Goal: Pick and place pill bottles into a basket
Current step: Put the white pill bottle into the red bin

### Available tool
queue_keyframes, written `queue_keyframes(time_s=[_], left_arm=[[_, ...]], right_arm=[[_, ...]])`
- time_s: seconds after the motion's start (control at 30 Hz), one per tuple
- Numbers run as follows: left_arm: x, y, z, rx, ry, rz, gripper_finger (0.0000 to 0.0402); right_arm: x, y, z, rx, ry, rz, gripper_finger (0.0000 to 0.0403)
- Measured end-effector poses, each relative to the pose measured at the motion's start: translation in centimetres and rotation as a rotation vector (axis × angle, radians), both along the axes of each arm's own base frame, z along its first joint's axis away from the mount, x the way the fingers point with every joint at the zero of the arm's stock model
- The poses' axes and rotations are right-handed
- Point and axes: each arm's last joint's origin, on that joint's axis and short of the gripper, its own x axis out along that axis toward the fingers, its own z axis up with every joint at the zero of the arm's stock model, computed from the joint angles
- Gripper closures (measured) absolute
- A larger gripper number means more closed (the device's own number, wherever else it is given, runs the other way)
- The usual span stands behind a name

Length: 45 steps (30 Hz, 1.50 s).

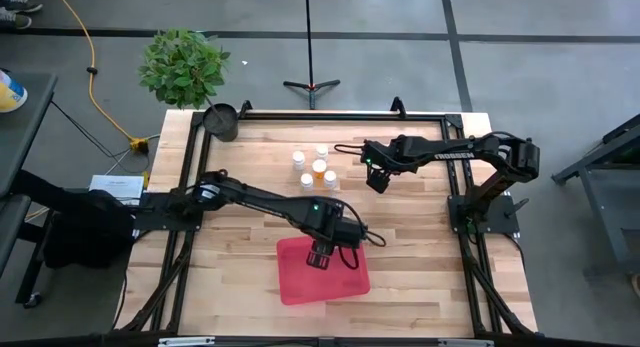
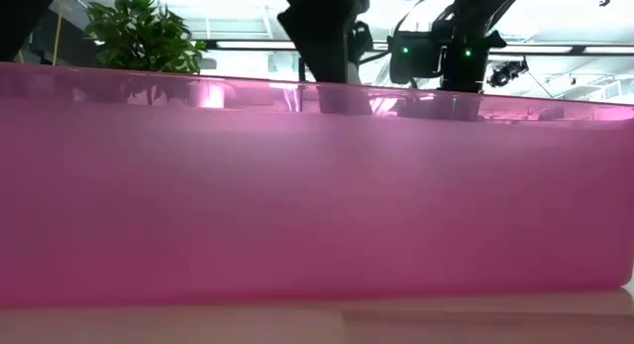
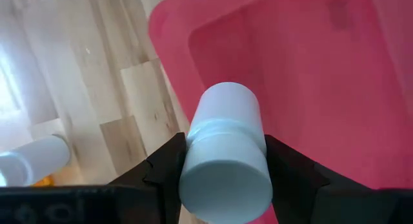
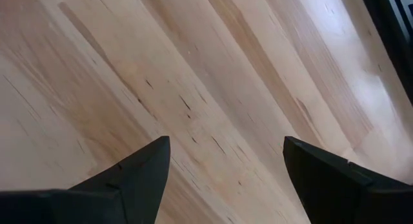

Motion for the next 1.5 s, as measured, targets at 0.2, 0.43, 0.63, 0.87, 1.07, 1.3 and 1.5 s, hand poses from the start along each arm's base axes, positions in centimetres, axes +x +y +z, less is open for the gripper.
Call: queue_keyframes(time_s=[0.2, 0.43, 0.63, 0.87, 1.07, 1.3, 1.5], left_arm=[[0.7, -0.4, -1.7, 0.004, 0.022, -0.005, 0.0195], [1.7, -0.6, -3.0, 0.001, -0.008, -0.026, 0.0195], [2.0, -0.7, -3.1, -0.008, -0.027, -0.031, 0.0195], [2.3, -0.8, -3.0, -0.041, -0.054, -0.038, 0.0195], [2.5, -0.9, -3.0, -0.045, -0.077, -0.038, 0.0195], [2.8, -0.9, -4.0, -0.039, -0.062, -0.041, 0.0195], [3.0, -1.0, -5.6, -0.035, -0.014, -0.055, 0.0195]], right_arm=[[-0.1, 0.0, 0.0, 0.001, 0.012, 0.011, 0.0111], [-0.1, 0.0, 0.0, -0.006, 0.014, 0.01, 0.0111], [-0.1, 0.0, 0.0, -0.009, 0.018, 0.016, 0.0111], [-0.1, 0.0, 0.0, -0.009, 0.018, 0.016, 0.0111], [-0.1, 0.0, 0.0, -0.007, 0.017, 0.016, 0.0111], [-0.1, 0.0, 0.0, -0.006, 0.016, 0.016, 0.0111], [-0.1, 0.0, 0.0, -0.006, 0.016, 0.016, 0.0111]])
